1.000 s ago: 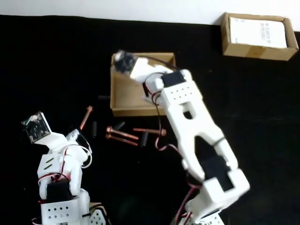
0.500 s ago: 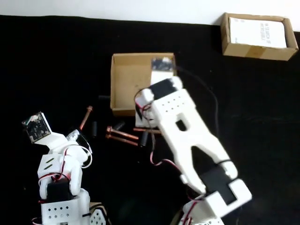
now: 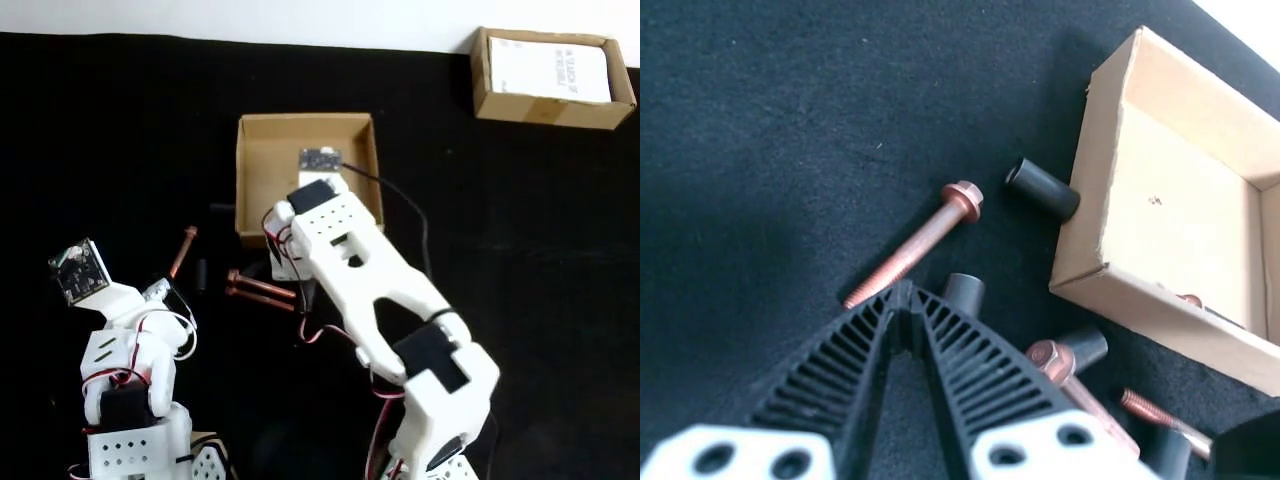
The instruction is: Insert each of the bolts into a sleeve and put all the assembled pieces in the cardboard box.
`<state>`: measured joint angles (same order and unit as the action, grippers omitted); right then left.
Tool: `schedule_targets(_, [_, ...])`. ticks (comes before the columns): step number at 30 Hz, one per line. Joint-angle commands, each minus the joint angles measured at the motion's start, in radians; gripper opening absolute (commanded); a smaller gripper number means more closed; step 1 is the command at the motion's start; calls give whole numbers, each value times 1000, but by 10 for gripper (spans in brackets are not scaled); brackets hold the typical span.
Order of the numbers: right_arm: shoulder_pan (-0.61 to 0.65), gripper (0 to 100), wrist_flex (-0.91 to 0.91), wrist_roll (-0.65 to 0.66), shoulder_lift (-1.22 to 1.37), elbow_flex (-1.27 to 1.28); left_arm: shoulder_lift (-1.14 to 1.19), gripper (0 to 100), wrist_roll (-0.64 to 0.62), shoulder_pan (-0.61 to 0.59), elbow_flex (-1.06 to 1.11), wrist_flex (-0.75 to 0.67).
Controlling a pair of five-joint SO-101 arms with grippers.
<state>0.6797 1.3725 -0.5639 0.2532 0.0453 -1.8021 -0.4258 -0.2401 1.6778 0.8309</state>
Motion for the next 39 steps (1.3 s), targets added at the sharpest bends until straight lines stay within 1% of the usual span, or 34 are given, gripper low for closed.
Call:
schedule_targets(1, [10,137,-28,-9,22,-30,-7,9,-3,-5,18,3])
schedule_targets(6, [38,137,-35,-9,79,-30,-7,9,-3,-5,18,3])
schedule_targets(9, [53,137,-74,-9,102,-30,-7,9,-3,-5,18,3])
schedule_targets(15, [53,134,-117,-9,165,-30,-10,9,-2,-5,18,3])
schedule_targets(17, [47,108,-117,-9,199,-30,-10,9,-2,-5,18,3])
schedule_targets(21, [31,3,-117,-9,245,-30,-12,9,-2,-5,18,3])
schedule_targets(28, [-8,8,-105,-9,248,-54,-12,9,-2,-4,18,3])
schedule_targets(32, [-39,8,-10,-3,246,-174,-12,9,-3,-4,18,3])
schedule_targets(39, [-93,8,268,-2,246,-575,-12,9,-6,-10,18,-3])
